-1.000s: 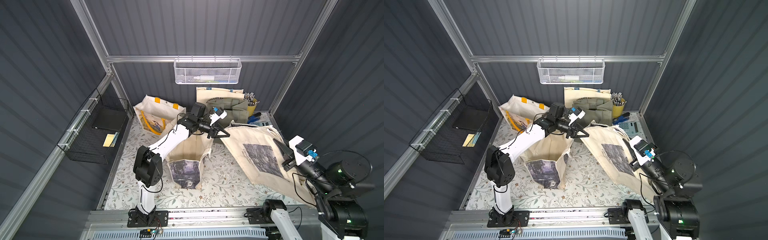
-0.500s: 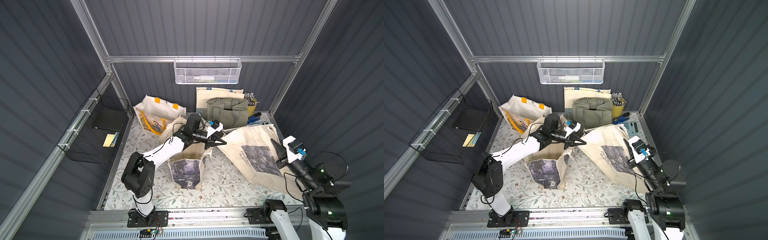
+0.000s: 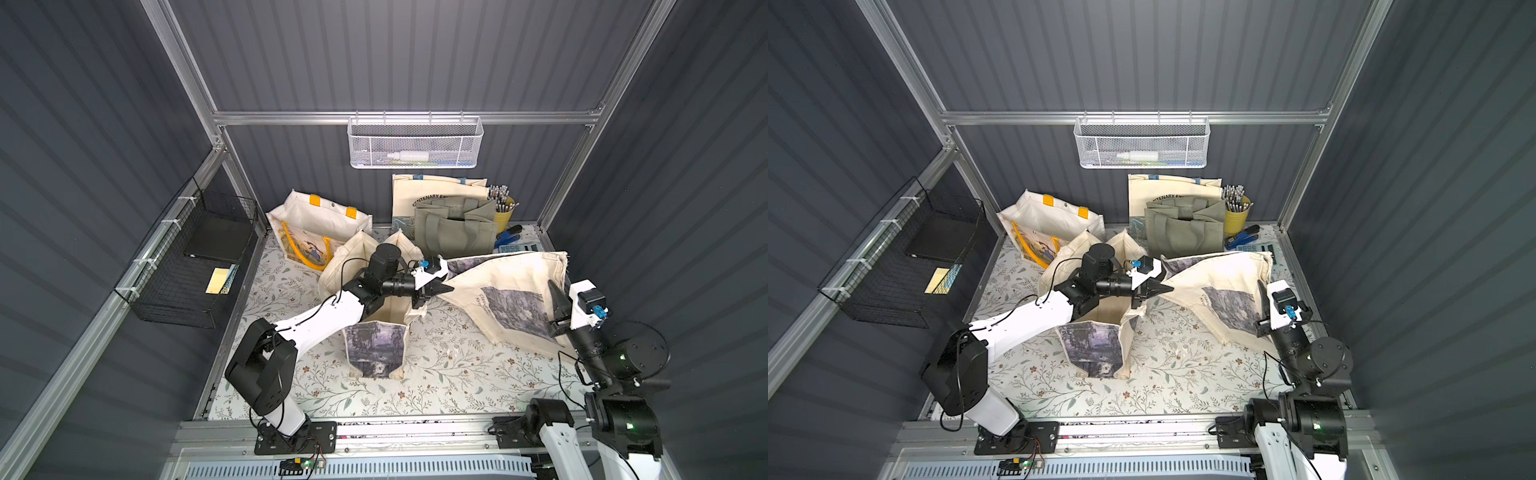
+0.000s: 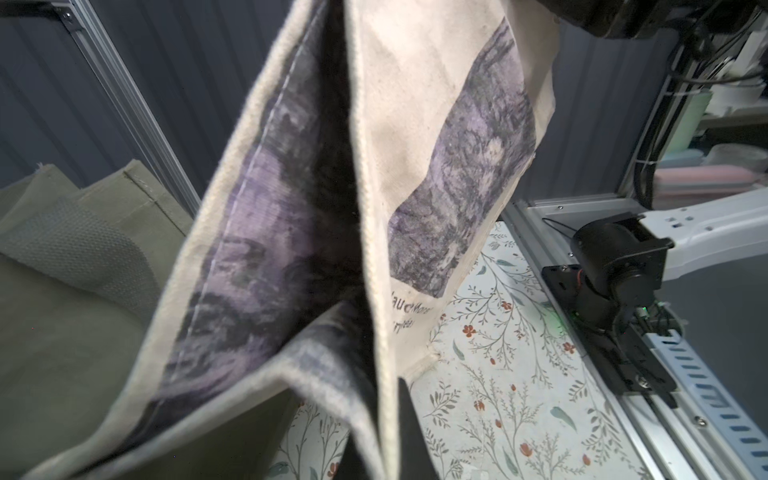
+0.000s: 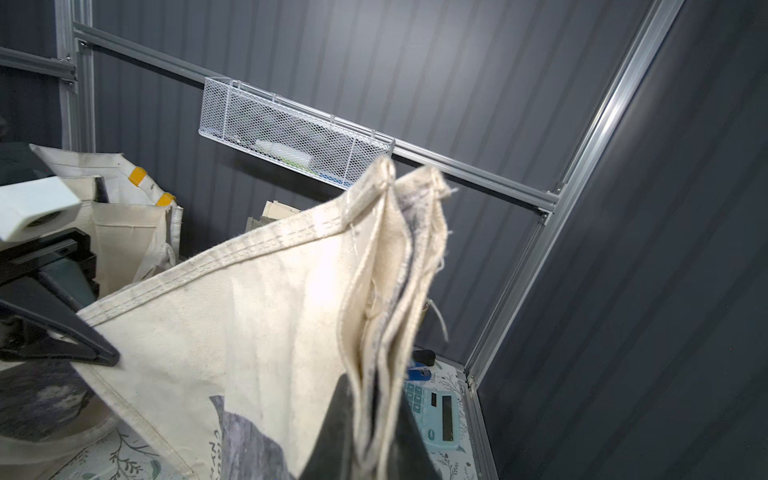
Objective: Put away the canvas bag
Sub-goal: Press the canvas bag at the center of the board.
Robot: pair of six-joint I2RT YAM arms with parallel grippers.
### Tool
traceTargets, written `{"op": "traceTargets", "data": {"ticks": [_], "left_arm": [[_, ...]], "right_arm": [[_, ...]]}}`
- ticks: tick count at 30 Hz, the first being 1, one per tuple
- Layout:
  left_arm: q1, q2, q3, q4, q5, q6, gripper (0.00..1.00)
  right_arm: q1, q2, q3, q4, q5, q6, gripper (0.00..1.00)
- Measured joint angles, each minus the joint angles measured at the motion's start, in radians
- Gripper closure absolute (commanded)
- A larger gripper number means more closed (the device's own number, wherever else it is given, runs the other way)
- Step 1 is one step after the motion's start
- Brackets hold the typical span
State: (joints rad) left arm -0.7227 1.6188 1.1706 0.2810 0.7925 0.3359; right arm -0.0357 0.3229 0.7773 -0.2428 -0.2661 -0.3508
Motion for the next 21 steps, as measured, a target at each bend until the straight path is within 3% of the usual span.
{"op": "traceTargets", "data": {"ticks": [12, 18, 21], "left_arm": [[-0.025, -0.002, -0.006, 0.003, -0.095, 0.164, 1.00], [-0.030, 0.018, -0.006, 0.045, -0.102, 0.179, 1.00], [-0.032, 0.031, -0.006, 0.091, -0.099, 0.166, 0.95]], "right_arm": [[0.000, 0.071, 0.089, -0.082, -0.100, -0.071, 1.00], [0.000, 0.044, 0.122, -0.135, -0.143, -0.091, 1.00], [0.000, 0.066, 0.179, -0.180, -0.168, -0.100, 1.00]]}}
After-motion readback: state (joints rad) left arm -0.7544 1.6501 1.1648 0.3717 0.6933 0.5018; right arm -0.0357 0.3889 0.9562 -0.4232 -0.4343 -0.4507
